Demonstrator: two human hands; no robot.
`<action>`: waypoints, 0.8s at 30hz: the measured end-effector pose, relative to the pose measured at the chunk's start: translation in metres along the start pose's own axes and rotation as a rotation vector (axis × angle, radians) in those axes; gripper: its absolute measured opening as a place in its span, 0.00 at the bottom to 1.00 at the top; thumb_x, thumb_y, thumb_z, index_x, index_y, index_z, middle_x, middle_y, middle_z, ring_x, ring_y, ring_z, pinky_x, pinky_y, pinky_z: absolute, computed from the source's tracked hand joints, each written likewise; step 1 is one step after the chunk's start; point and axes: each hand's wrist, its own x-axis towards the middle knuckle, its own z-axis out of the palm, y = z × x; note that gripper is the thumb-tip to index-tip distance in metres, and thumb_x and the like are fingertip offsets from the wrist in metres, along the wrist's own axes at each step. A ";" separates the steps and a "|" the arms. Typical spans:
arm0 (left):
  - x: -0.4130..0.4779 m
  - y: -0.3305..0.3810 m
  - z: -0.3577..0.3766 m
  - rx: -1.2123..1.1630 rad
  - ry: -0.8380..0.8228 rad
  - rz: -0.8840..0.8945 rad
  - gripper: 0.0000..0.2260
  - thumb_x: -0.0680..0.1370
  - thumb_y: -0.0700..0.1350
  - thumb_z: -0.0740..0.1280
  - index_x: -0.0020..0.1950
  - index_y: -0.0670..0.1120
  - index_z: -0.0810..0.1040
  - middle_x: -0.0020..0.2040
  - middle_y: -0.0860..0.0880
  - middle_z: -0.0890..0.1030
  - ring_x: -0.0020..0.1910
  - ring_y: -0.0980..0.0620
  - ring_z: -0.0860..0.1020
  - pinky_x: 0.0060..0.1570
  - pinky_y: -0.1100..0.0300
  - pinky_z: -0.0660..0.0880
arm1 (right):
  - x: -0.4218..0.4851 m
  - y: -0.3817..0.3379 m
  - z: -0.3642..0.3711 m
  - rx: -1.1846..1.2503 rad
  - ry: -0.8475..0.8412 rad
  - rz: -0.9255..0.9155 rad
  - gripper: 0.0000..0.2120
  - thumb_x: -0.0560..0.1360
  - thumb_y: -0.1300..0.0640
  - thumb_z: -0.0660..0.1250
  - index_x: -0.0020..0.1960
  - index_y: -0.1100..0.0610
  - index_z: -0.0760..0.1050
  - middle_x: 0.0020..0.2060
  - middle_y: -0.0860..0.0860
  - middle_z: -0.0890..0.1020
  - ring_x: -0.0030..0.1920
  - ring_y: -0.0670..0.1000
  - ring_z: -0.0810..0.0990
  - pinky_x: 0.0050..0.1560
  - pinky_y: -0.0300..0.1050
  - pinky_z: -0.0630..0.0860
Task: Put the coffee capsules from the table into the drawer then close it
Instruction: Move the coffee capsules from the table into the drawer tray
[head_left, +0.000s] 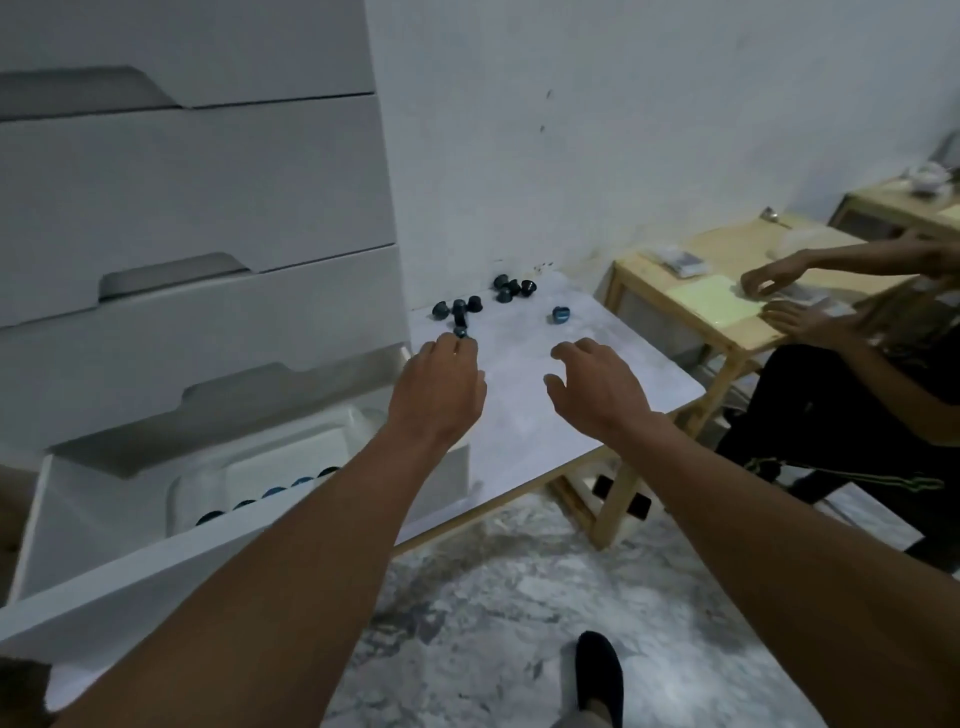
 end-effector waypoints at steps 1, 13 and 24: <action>0.012 0.009 0.008 -0.002 -0.008 -0.003 0.14 0.79 0.46 0.60 0.62 0.41 0.73 0.58 0.42 0.76 0.55 0.43 0.75 0.50 0.52 0.72 | 0.009 0.014 0.000 -0.002 -0.004 0.000 0.17 0.79 0.52 0.60 0.64 0.58 0.71 0.59 0.57 0.77 0.59 0.60 0.74 0.55 0.52 0.74; 0.141 0.080 0.120 -0.016 -0.093 -0.261 0.10 0.78 0.43 0.61 0.57 0.40 0.74 0.55 0.41 0.76 0.52 0.41 0.76 0.46 0.50 0.73 | 0.154 0.151 0.028 -0.007 -0.160 -0.116 0.15 0.77 0.53 0.60 0.61 0.59 0.73 0.58 0.58 0.77 0.57 0.60 0.75 0.55 0.55 0.76; 0.199 0.005 0.220 0.115 -0.213 -0.420 0.08 0.79 0.41 0.61 0.55 0.40 0.74 0.56 0.42 0.76 0.55 0.44 0.76 0.53 0.53 0.74 | 0.276 0.169 0.105 0.003 -0.303 -0.174 0.14 0.76 0.56 0.61 0.60 0.60 0.74 0.58 0.59 0.77 0.57 0.62 0.74 0.56 0.57 0.76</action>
